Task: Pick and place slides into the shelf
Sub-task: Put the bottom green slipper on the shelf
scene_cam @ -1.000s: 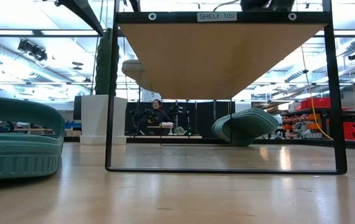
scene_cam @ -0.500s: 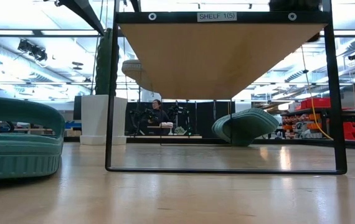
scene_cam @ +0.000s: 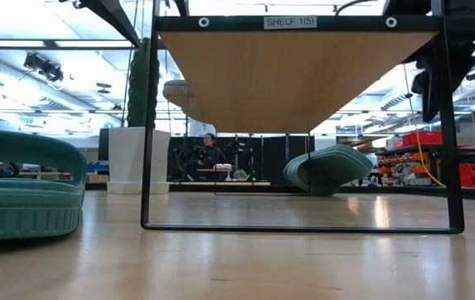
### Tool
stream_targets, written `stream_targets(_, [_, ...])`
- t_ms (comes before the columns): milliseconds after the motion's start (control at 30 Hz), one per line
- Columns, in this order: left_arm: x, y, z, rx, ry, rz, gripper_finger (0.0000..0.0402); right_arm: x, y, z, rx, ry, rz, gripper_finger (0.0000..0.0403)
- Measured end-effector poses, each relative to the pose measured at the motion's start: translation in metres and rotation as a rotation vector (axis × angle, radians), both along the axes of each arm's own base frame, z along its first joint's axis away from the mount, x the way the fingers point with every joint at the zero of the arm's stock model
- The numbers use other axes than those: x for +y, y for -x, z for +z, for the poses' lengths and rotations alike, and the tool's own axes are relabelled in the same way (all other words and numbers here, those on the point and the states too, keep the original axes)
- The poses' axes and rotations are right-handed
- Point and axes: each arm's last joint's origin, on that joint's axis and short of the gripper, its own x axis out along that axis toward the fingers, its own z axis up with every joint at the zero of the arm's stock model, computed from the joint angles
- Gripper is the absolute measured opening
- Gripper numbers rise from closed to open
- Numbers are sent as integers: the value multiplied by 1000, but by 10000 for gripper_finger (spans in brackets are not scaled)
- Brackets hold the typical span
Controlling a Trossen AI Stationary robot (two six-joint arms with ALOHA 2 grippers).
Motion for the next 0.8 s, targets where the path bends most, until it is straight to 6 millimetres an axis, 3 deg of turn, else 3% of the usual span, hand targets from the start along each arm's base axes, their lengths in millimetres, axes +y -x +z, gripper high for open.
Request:
stream_targets(133, [0,0,0,0,0,0,366,9,-3,-5,14,133,181,230])
stream_targets(267, [0,0,0,-4,2,4,366,16,-4,-5,28,222,225,234])
stream_targets(800, [0,0,0,-9,5,5,366,33,-29,-17,24,367,105,210])
